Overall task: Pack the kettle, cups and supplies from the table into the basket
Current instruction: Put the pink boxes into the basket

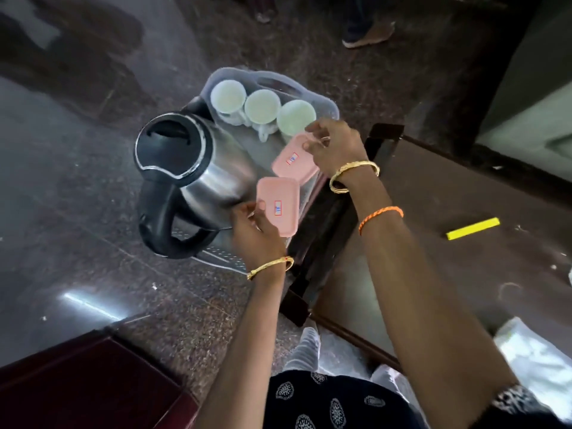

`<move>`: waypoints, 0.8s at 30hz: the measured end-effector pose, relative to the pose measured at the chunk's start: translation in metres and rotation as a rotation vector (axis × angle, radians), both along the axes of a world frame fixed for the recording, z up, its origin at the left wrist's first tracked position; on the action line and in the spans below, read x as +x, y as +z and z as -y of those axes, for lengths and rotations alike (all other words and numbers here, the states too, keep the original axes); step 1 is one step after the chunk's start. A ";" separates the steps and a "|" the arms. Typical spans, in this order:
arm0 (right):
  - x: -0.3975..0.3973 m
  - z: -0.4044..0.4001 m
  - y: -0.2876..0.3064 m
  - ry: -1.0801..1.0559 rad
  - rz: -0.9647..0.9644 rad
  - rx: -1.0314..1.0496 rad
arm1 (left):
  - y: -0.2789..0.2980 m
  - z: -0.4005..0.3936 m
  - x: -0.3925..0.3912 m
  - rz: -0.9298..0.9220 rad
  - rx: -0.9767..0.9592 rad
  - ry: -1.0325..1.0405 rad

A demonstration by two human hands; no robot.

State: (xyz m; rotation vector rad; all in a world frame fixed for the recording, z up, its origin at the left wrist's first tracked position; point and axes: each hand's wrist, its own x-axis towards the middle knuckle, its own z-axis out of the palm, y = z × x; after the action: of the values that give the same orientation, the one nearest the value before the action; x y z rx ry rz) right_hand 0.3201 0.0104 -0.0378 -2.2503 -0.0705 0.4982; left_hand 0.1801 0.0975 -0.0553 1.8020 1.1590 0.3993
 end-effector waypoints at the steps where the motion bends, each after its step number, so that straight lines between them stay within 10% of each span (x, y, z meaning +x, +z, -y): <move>1: 0.000 -0.007 -0.002 0.071 0.039 -0.107 | -0.002 -0.002 0.000 -0.007 0.008 0.007; 10: -0.006 -0.039 -0.028 0.262 0.264 -0.524 | -0.007 0.000 0.000 -0.044 0.112 -0.109; 24: 0.007 -0.024 -0.029 0.019 0.431 -0.510 | 0.002 0.002 0.027 -0.154 0.186 -0.279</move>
State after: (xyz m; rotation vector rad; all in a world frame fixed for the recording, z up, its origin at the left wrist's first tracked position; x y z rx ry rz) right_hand 0.3271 0.0346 -0.0669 -2.8283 -0.2040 0.0246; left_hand 0.2069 0.0954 -0.0533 2.1548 0.9787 0.2127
